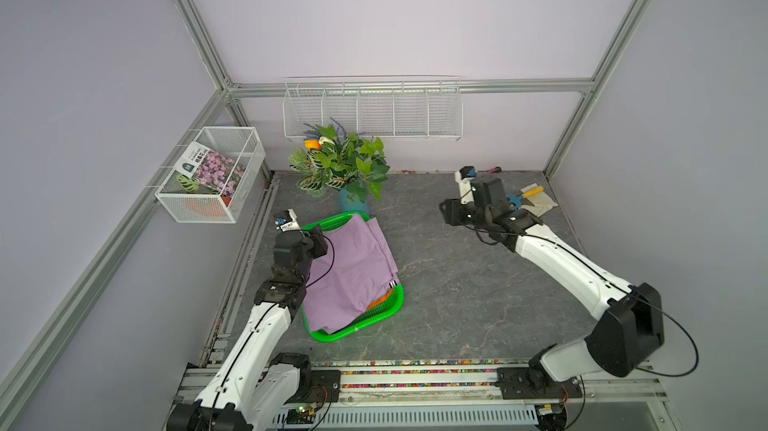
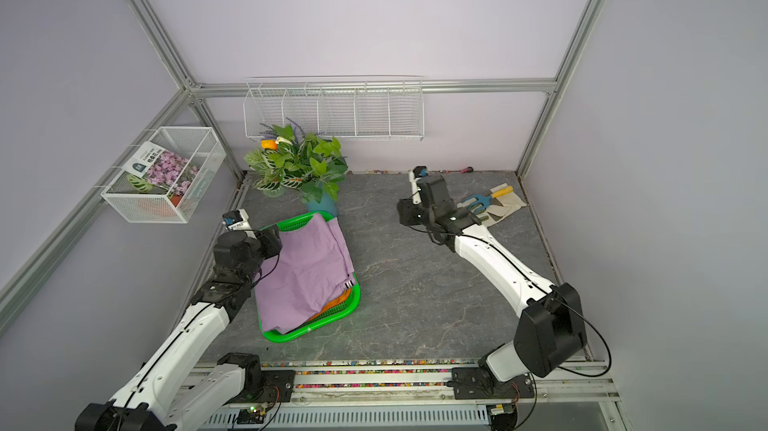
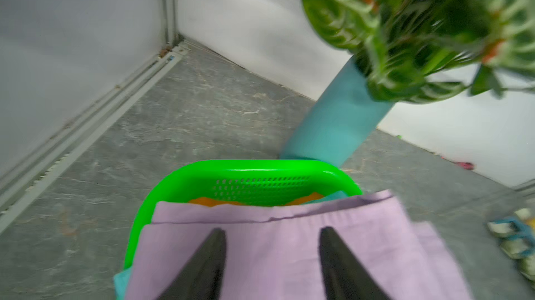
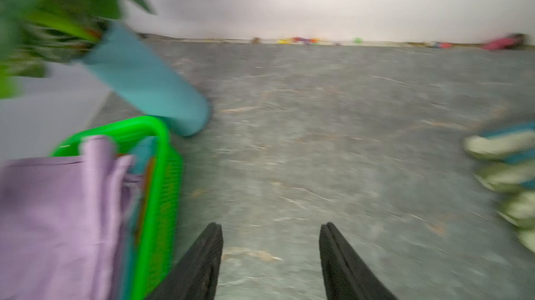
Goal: Put the folded long pants in the basket
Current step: Reset both arms
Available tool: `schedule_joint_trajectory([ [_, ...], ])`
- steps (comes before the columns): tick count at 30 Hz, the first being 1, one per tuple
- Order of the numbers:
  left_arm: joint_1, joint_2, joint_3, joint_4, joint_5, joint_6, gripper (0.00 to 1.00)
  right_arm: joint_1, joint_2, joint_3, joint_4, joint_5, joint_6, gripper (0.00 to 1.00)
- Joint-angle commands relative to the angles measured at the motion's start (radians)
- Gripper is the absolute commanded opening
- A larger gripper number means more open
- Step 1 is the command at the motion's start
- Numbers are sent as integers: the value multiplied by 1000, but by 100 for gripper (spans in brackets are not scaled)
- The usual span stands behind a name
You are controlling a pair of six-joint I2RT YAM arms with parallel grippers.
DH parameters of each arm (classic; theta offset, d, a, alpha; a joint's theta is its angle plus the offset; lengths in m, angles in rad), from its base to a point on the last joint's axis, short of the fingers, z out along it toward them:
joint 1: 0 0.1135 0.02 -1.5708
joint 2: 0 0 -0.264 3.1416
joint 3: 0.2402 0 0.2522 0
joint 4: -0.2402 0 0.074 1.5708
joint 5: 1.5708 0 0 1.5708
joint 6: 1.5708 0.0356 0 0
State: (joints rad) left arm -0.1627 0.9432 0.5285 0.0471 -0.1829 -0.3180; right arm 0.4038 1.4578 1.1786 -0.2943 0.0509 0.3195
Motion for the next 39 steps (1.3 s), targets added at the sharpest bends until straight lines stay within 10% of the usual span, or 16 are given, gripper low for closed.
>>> schedule_joint_trajectory([
  [1, 43, 25, -54, 243, -76, 169, 69, -124, -58, -164, 124, 72, -99, 59],
  [10, 126, 184, -88, 427, 165, 263, 80, -283, -21, -452, 462, 216, -262, 61],
  [24, 184, 463, -202, 838, 259, 315, 81, -358, 29, -738, 1010, 2, -312, 64],
  [28, 181, 543, -258, 1005, 246, 316, 83, -365, 91, -808, 1210, -1, -304, 99],
  [39, 183, 558, -170, 857, 251, 318, 100, -364, 59, -784, 1114, 4, -305, 99],
])
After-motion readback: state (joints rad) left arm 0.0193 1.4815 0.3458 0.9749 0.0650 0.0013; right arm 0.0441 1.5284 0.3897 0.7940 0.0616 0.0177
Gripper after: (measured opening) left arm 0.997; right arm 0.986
